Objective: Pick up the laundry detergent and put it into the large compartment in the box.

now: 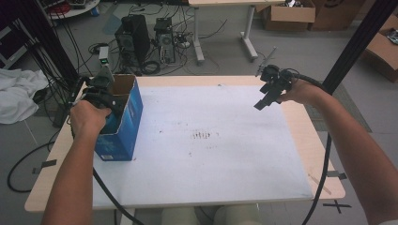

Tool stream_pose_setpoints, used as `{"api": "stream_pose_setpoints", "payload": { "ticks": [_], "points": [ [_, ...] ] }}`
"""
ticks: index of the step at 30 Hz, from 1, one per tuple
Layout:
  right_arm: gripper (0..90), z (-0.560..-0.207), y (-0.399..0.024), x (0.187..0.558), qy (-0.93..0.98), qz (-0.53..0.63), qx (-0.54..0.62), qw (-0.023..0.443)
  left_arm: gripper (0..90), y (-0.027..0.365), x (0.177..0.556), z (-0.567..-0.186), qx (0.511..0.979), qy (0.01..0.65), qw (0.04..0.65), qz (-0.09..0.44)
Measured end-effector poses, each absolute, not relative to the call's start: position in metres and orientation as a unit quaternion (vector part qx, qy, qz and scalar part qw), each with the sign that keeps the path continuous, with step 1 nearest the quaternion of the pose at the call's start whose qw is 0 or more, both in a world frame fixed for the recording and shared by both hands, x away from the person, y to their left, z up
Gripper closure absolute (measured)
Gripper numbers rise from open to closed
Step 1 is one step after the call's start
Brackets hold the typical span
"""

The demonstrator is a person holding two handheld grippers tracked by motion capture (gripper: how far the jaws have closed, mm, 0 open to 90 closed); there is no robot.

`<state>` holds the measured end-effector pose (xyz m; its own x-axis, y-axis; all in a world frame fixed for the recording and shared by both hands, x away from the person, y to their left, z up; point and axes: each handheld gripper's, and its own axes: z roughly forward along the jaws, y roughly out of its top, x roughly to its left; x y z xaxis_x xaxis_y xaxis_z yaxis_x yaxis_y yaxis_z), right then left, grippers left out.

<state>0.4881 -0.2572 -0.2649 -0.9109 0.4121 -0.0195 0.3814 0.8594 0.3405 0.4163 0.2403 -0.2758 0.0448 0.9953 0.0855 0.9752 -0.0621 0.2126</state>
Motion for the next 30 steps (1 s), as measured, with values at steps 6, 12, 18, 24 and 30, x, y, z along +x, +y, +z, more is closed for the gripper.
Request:
{"api": "stream_pose_setpoints", "payload": {
  "ticks": [6,12,18,24,30],
  "points": [
    [16.3,-0.2664,-0.2568,0.4891,0.964,0.164,0.206,0.045,38.0,0.2408,0.4180,-0.2792,0.721,0.684,0.046,0.103],
    [16.3,-0.2681,-0.2560,0.4890,0.963,0.167,0.205,0.042,37.9,0.2436,0.4172,-0.2803,0.717,0.688,0.048,0.096],
    [16.4,-0.2727,-0.2556,0.4879,0.964,0.172,0.199,0.036,37.6,0.2450,0.4165,-0.2810,0.715,0.690,0.053,0.098],
    [16.3,-0.2710,-0.2563,0.4875,0.964,0.171,0.202,0.035,36.9,0.2471,0.4160,-0.2812,0.707,0.699,0.058,0.096],
    [16.1,-0.2670,-0.2572,0.4878,0.964,0.173,0.200,0.039,34.0,0.2467,0.4157,-0.2786,0.705,0.700,0.068,0.092]
  ]
}}
